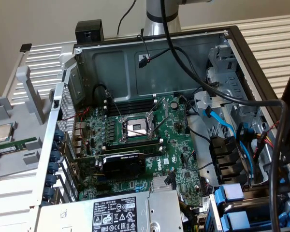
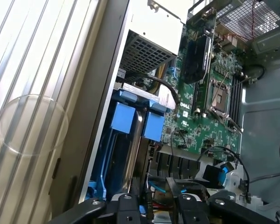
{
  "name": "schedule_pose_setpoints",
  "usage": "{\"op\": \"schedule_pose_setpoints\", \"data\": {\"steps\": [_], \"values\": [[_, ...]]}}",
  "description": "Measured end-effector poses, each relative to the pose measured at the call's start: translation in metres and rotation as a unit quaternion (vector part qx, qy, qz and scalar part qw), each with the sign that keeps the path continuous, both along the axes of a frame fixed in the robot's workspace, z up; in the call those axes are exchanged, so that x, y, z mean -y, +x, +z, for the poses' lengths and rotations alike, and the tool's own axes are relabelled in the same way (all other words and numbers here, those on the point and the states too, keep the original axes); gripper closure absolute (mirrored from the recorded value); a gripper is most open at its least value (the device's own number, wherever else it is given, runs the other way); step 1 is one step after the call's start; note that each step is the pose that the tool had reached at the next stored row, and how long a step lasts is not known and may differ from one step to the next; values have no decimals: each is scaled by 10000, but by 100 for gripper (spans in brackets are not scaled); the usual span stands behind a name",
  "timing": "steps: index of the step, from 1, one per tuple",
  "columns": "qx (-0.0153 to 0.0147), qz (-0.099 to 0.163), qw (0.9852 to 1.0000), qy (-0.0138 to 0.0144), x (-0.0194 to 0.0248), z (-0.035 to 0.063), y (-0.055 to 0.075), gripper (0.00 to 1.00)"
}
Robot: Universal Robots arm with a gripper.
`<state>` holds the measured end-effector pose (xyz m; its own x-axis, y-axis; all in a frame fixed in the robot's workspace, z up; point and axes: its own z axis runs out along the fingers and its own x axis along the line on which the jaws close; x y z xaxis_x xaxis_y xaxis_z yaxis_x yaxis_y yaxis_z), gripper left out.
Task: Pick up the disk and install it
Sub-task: 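Insert the first disk wire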
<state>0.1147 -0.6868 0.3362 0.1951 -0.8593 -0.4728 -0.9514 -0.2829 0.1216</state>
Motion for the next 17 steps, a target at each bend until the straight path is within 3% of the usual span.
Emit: {"op": "schedule_pose_setpoints", "data": {"steps": [1, 2, 7, 12, 17], "values": [[-15, 0, 10000, 0, 0, 0, -1, 62], [-29, 0, 10000, 1, 0, -1, 1, 70], [-104, 0, 9999, 6, 3, -12, 60, 70], [-142, 0, 9999, 21, 3, -52, 65, 70], [-177, 3, 9998, 70, 3, -55, 73, 70]]}}
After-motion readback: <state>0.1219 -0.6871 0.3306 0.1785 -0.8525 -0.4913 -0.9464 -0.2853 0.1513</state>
